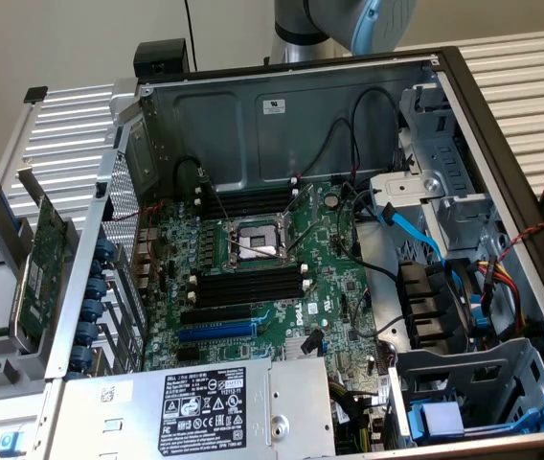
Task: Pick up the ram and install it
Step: 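Pick up the ram and move it above insertion slot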
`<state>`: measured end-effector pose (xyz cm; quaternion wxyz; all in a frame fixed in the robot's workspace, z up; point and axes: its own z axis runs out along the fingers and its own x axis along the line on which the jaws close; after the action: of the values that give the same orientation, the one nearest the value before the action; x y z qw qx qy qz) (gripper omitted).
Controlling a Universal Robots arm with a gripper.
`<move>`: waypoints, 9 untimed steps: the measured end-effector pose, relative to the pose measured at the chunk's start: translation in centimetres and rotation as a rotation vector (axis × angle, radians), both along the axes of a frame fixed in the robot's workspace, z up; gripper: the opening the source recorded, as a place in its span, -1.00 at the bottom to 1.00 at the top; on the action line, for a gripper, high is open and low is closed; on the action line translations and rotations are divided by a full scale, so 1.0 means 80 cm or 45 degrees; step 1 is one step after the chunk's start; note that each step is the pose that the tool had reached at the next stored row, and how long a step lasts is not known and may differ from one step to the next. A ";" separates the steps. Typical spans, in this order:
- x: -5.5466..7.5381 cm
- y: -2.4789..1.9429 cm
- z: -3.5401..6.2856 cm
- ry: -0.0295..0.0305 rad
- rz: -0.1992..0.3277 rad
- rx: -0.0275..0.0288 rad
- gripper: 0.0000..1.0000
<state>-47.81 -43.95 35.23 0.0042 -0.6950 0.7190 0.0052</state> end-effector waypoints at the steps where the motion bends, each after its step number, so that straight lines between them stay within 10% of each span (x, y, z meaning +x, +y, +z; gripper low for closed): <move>1: 0.000 0.0003 -0.002 -0.0001 0.000 -0.0019 -0.04; 9: -0.011 0.0015 -0.018 0.0007 0.001 -0.0105 -0.04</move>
<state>-48.67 -43.82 33.80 0.0011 -0.6952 0.7188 0.0024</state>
